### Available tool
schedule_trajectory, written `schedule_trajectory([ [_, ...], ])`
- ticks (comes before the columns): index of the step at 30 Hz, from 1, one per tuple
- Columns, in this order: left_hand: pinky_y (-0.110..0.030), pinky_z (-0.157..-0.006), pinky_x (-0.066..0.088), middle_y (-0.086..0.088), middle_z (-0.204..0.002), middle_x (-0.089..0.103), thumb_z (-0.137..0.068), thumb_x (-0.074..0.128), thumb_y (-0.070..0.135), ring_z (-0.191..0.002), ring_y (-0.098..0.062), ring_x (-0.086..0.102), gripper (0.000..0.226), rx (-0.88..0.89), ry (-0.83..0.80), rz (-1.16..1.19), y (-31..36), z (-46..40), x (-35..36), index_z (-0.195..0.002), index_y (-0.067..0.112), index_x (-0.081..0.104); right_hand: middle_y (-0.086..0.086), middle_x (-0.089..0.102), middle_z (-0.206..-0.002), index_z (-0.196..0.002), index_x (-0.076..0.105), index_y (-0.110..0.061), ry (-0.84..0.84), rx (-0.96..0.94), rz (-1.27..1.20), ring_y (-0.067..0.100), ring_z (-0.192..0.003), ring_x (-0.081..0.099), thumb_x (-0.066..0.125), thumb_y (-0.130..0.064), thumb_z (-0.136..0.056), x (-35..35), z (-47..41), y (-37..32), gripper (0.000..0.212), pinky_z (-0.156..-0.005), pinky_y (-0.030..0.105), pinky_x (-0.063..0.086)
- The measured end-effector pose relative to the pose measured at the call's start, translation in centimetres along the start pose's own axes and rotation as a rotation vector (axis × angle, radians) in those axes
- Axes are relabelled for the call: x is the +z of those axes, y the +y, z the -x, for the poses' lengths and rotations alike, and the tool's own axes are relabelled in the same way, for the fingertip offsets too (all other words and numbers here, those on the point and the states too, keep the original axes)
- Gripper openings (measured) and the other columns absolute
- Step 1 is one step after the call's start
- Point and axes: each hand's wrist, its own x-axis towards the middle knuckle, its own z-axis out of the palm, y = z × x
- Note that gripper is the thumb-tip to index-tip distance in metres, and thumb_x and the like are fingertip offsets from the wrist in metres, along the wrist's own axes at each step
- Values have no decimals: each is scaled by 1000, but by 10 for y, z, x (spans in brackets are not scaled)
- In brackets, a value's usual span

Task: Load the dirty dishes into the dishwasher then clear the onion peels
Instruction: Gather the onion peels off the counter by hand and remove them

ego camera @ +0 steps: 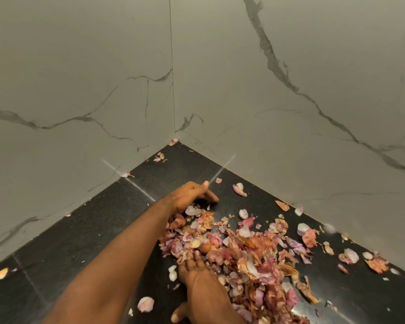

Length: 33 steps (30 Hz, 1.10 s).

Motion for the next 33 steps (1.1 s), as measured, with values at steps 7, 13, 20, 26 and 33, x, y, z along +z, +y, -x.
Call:
schedule_trajectory([
  [7, -48, -120, 34, 3, -141, 65, -106, 16, 66, -134, -15, 57, 70, 99, 491, 109, -25, 71, -17, -123, 30, 73, 9, -2, -174, -166, 9, -14, 17, -3, 120, 28, -160, -8, 87, -42, -79, 8, -7, -2, 120, -128, 42, 4],
  [13, -39, -128, 0, 6, -169, 0, -92, -8, 80, -159, -13, 0, 90, -94, 484, -666, -91, 124, 16, -163, 31, 15, 7, 3, -174, -165, 11, -14, 65, 5, 117, 27, -160, -6, 87, -43, -78, 8, 2, -9, 120, -129, 39, 5],
  [20, -35, -124, 11, 18, -166, 18, -97, 1, 71, -150, -4, 14, 65, -47, 387, -388, -47, 127, 98, -154, 57, 30, -1, 26, -169, -159, 38, -19, 286, -70, -77, 20, -157, 19, 83, -32, -84, 31, 23, 6, 89, -129, 34, 15],
  [26, -34, -95, 57, 10, -123, 74, -109, 29, 58, -109, -7, 69, 49, 47, 277, 210, -12, 136, 133, -136, 40, 66, -12, 73, -101, -107, 79, -24, 547, -6, -265, 1, -90, 66, 52, 9, -90, 18, 65, 38, 45, -88, 26, 56],
  [33, -7, -84, 50, 17, -97, 78, -88, 81, 9, -96, 10, 69, 23, 153, 637, -41, -11, 157, 144, -101, 28, 81, -12, 59, -103, -103, 78, -25, 816, 60, -295, -2, -90, 55, 71, -12, -95, -20, 96, 56, 17, -67, 5, 43],
])
